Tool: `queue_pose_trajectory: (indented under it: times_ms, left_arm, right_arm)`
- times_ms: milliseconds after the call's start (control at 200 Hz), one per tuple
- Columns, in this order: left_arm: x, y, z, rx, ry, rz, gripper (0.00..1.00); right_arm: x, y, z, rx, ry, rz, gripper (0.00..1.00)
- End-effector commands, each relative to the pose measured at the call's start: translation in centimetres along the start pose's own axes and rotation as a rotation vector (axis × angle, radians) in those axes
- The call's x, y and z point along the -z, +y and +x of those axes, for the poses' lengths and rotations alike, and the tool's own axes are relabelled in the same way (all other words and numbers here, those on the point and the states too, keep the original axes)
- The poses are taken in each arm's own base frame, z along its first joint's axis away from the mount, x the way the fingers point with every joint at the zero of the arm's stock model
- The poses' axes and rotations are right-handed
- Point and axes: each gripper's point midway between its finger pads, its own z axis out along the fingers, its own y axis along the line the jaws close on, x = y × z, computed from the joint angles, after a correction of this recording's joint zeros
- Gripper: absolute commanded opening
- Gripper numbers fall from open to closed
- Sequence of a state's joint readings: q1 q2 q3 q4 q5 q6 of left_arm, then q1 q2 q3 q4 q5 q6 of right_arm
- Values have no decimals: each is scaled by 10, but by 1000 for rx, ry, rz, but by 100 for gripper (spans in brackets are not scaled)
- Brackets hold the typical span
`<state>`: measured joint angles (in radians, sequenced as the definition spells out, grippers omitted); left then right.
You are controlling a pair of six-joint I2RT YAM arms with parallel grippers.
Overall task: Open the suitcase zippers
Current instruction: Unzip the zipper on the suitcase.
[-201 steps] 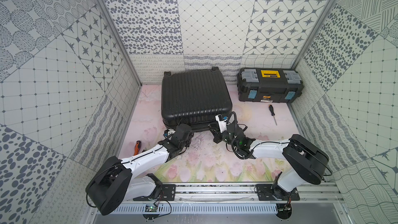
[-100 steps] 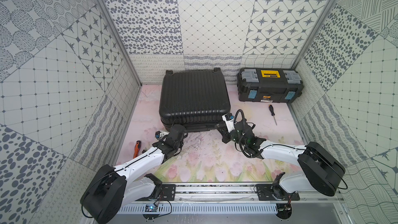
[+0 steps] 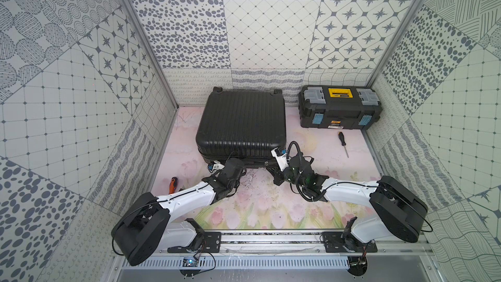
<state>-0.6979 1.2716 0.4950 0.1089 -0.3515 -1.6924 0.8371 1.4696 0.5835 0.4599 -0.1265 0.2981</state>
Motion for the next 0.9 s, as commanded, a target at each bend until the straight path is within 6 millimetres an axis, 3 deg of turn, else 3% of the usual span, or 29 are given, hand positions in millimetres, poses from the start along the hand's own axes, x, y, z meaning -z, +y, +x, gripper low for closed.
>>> queue_pose_trajectory:
  times_ms: [0,150,245,345,435,480,600,720,891]
  left_arm:
    - [-14,-7,7,29,0,33,50]
    - [-29,18,9,61,-13,-35,40]
    - [-29,28,0,78,-52,-74,21]
    - [-15,32,-22,62,-128,-129,0]
    - [5,39,-47,66,-213,-197,0]
    - [13,44,-58,76,-243,-227,0]
    - [29,54,-77,96,-297,-279,0]
    - [38,60,-84,99,-309,-294,0]
    - [47,62,-86,20,-276,-280,0]
  right_arm:
    - [-4,25,-1,-11,7,-95,0]
    - [-3,26,4,-15,17,-94,0]
    - [1,17,8,-12,22,-44,0]
    - [10,4,13,14,42,32,0]
    - [20,-5,13,22,42,83,0]
    - [25,-12,28,21,70,107,0]
    - [37,-23,35,23,65,161,0]
    - [49,-35,36,15,45,202,0]
    - [58,-56,21,-20,-6,233,0]
